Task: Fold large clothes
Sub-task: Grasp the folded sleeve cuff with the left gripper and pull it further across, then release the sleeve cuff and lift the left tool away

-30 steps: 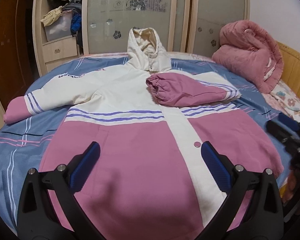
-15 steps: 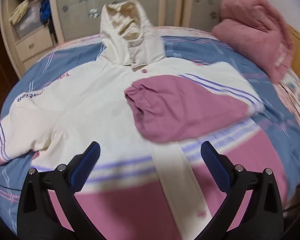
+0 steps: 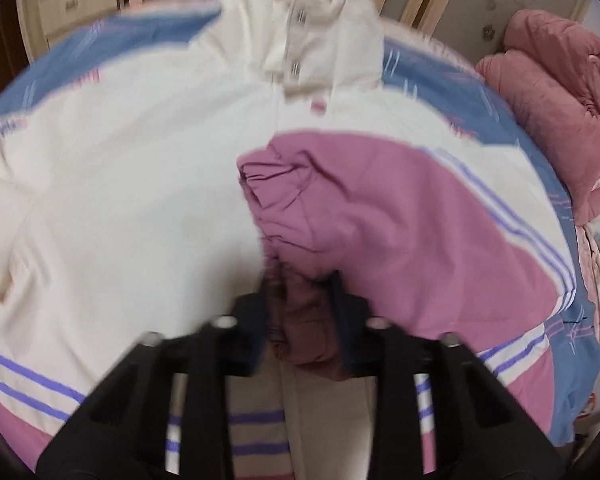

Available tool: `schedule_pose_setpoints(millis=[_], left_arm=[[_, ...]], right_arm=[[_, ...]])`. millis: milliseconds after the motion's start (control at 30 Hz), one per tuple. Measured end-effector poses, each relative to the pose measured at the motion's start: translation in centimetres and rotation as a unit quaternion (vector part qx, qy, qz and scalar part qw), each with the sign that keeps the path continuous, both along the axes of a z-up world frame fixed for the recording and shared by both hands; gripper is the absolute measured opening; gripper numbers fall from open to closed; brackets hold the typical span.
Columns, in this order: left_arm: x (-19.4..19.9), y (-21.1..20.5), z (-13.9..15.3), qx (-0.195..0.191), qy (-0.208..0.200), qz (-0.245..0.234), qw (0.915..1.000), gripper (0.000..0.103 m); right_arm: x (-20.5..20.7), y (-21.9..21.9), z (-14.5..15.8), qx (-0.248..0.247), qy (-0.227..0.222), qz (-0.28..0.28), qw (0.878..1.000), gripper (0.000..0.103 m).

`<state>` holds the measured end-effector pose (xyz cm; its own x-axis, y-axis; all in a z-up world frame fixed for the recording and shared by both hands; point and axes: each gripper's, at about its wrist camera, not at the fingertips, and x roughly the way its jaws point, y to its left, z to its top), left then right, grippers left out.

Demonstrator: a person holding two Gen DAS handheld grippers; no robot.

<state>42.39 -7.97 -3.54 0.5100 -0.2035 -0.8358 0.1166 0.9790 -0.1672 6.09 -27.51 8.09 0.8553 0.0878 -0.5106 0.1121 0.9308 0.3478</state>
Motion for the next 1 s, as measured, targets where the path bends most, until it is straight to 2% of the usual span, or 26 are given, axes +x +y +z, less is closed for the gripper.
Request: schedule_pose_setpoints(millis=[167, 300, 367, 533, 600, 767, 833, 867, 900, 933, 1000], left_arm=[[-0.6, -0.1, 4.1, 0.043, -0.099, -0.025, 0.9938, 0.014], [-0.4, 1.2, 6.9, 0.094, -0.148, -0.02, 0.9843, 0.013], [0.1, 3.0, 7.9, 0.102, -0.16, -0.002, 0.9818, 0.013], [1.3, 7.9, 7.2, 0.125, -0.135, 0.051, 0.9816, 0.013], [1.4, 9.7, 5.9, 0.141, -0.119, 0.066, 0.9806, 0.013], [1.1, 12.3, 2.4, 0.145, -0.087, 0.069, 0.9832, 0.014], [1.1, 12.4, 1.1, 0.144, -0.075, 0.074, 0.9839, 0.024], [1.2, 12.5, 0.8, 0.146, -0.072, 0.077, 0.9837, 0.046], [1.1, 12.5, 0.3, 0.162, -0.067, 0.081, 0.9813, 0.085], [0.9, 12.4, 0.3, 0.182, -0.073, 0.086, 0.9768, 0.1], [0.1, 12.4, 0.7, 0.215, -0.099, 0.084, 0.9679, 0.101]], right_arm=[[0.6, 0.7, -0.5, 0.0, 0.01, 0.009, 1.0, 0.102], [1.2, 1.5, -0.9, -0.002, 0.018, 0.018, 1.0, 0.102], [1.4, 1.9, -1.1, -0.004, 0.019, 0.021, 1.0, 0.102], [2.1, 2.6, -1.4, -0.005, 0.027, 0.029, 0.999, 0.102], [2.3, 3.0, -1.4, -0.007, 0.028, 0.035, 0.999, 0.102], [2.6, 4.2, -1.7, -0.012, 0.034, 0.05, 0.998, 0.102], [2.7, 4.3, -1.8, -0.015, 0.037, 0.053, 0.998, 0.102], [2.8, 4.3, -1.8, -0.015, 0.038, 0.054, 0.998, 0.102], [2.8, 4.4, -1.8, -0.014, 0.039, 0.055, 0.998, 0.102], [2.8, 4.3, -1.9, -0.013, 0.04, 0.056, 0.998, 0.102], [2.8, 4.3, -1.8, -0.01, 0.038, 0.057, 0.998, 0.102]])
